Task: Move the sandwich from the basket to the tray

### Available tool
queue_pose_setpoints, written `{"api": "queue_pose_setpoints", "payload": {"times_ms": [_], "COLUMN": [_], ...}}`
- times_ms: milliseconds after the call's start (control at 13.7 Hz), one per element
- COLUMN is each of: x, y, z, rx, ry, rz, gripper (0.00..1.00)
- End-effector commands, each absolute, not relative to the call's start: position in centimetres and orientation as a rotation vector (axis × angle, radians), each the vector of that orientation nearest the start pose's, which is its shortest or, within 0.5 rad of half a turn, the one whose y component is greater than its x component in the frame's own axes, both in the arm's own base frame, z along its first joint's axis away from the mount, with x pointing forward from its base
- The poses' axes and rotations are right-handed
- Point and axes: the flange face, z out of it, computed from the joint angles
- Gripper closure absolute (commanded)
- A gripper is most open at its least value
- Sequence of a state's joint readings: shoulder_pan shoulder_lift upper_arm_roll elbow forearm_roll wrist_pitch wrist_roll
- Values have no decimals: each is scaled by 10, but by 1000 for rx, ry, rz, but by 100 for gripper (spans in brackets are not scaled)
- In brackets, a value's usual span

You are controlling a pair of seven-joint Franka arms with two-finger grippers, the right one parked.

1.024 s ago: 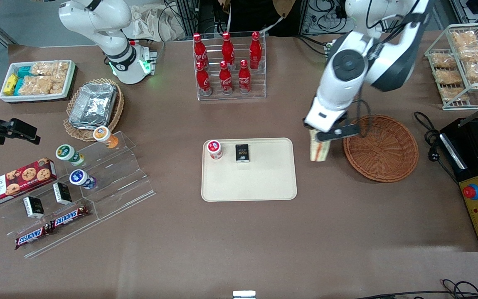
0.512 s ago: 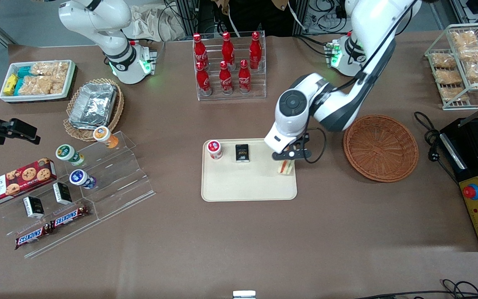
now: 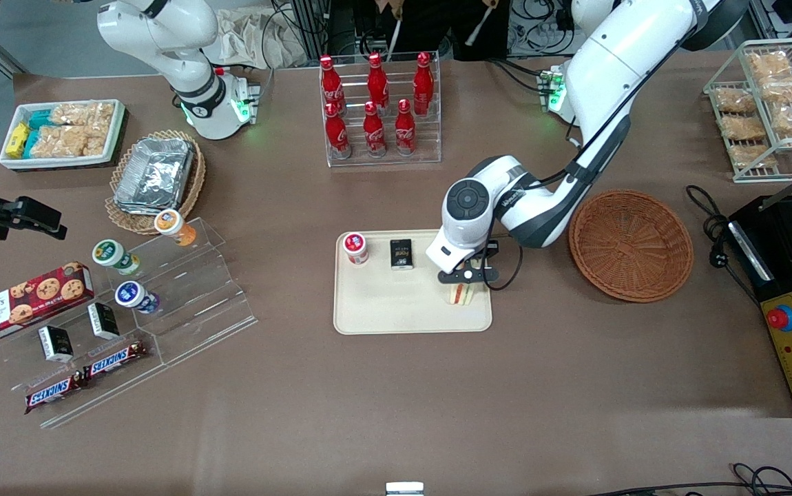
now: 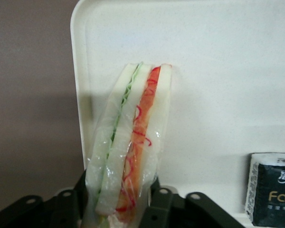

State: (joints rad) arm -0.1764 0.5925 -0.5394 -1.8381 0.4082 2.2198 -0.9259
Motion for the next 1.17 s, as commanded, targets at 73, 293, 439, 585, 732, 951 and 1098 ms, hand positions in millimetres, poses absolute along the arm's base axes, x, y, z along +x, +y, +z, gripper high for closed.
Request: {"api": "queue_pose_setpoints", "payload": {"times_ms": [73,293,439,585,732,951,1098], "x": [506,507,512,524,545,566,572], "y": [-392,-393,-391,-380,-353,-327,-294], "z": [241,244,254,290,331,409,467], "rx": [-3053,-3054,-3058,-3071,-3087,-3072,-3065], "ry": [-67,-71,-98,-154,-308,-419,-460], "rz": [47,40,26,-36,18,97,138], "gripper": [0,0,0,0,0,0,0]}}
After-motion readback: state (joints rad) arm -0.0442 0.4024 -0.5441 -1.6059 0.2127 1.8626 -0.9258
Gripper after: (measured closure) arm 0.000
